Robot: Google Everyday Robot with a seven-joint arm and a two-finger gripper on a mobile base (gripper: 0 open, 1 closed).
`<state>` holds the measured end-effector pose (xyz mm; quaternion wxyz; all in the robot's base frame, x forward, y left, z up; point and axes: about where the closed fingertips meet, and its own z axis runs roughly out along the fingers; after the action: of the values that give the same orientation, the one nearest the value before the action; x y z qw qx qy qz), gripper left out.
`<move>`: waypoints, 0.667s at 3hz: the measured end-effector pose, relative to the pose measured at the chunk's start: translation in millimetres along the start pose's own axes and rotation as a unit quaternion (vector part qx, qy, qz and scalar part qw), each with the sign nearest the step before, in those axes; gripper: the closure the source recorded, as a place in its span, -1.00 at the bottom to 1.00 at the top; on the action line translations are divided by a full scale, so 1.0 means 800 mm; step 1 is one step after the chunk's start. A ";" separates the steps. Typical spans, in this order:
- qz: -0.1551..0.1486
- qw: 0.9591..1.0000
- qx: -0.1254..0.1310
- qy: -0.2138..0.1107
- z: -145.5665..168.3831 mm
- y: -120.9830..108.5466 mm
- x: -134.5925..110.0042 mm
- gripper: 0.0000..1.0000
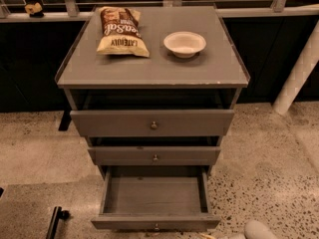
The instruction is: Close bottom drawer
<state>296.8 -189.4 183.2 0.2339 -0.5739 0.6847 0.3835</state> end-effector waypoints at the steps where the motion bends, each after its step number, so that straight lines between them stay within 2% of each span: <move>1: 0.019 1.000 -0.016 -0.003 0.004 -0.048 0.020 -1.00; 2: 0.025 1.000 0.006 -0.002 -0.016 -0.119 0.031 -1.00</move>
Offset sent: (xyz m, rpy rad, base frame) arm 0.1264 -0.0373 -0.0474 0.0033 0.0523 -0.0532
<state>384.5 -219.3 147.2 0.2290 -0.5541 0.7011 0.3860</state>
